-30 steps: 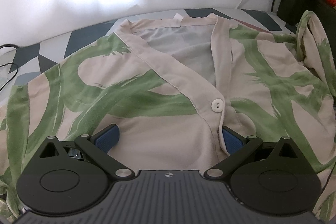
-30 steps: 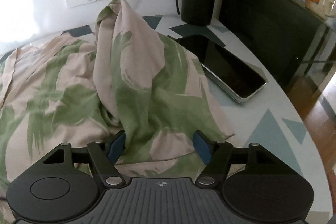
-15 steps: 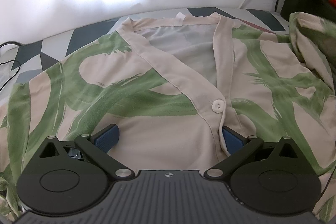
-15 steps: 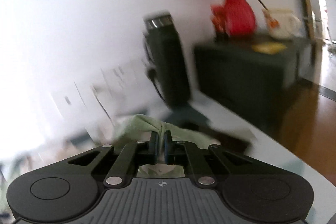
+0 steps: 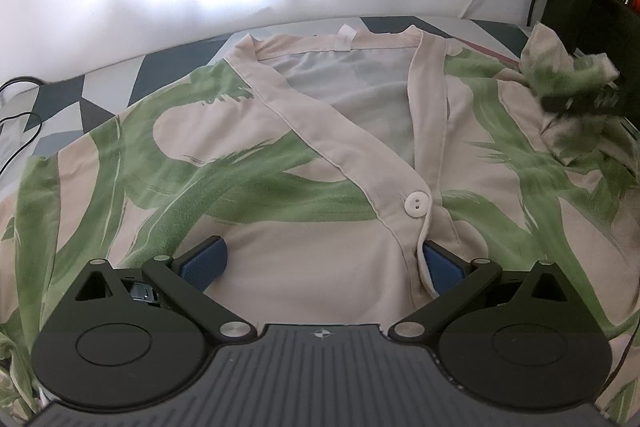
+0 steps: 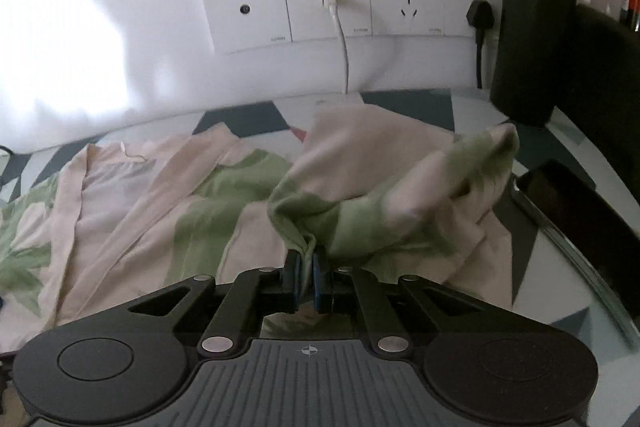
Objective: Fold clothes
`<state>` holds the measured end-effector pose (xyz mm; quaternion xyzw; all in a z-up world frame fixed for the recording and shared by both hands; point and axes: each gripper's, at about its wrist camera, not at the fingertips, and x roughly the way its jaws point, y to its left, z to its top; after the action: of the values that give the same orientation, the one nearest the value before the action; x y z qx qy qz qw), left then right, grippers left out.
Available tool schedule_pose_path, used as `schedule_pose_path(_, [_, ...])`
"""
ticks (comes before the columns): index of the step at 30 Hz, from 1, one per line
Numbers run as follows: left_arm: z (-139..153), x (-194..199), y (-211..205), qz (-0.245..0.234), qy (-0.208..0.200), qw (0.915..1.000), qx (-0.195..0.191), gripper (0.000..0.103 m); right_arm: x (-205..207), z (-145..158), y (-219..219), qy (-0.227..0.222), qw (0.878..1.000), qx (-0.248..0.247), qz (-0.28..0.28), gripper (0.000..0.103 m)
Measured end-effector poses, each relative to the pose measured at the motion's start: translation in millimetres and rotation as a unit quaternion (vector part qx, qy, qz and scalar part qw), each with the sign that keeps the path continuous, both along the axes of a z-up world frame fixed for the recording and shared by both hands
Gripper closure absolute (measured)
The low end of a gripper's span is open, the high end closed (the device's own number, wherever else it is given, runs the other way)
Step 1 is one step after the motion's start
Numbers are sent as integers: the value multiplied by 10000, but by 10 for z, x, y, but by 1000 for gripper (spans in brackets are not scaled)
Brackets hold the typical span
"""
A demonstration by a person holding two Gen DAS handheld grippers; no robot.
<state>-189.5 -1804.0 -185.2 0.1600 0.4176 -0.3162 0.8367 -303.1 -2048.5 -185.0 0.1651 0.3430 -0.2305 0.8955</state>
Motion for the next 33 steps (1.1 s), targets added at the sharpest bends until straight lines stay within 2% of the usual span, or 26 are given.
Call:
schedule_pose_path(7, [-1,-15,0,45,-34,10000,-27,0,102,-15,-64,99,9998,-121,80,97])
schedule_pose_path(10, [3,-17,-4,54,-26,10000,-17,0,177,36,-73,278,9996,-45,78,88])
schedule_pose_path(12, [5,-19,-4,34,-12,10000,-5,0,177,116,-22,305,9995,80,78,62])
schedule_pose_path(14, [12,-4,-8,13,26,10000,11,0,100,261,94,68,9999,20,71,46])
schedule_pose_path(16, [23,19,-8,-14,87,10000,33,0,-42,458,235,-321,9992,-217,137,40])
schedule_pose_path(18, [56,48,32,10,224,9997,-35,0,-246,646,327,-602,9977,-309,85,19])
schedule_pose_path(20, [121,83,127,139,451,9986,-257,0,-463,810,408,-823,9960,-361,19,16])
schedule_pose_path(22, [196,102,260,262,633,9963,-527,1,-672,872,454,-750,9965,-355,-88,18])
schedule_pose_path(24, [321,42,475,308,397,9957,-772,1,-879,901,499,-618,9973,-322,-234,20])
schedule_pose_path(27, [472,-42,820,287,104,9963,-800,1,-1179,838,590,-387,9978,-146,-514,23])
schedule_pose_path(33, [508,-229,1558,509,506,9938,-855,1,-1719,698,953,-46,9938,-161,-1096,25])
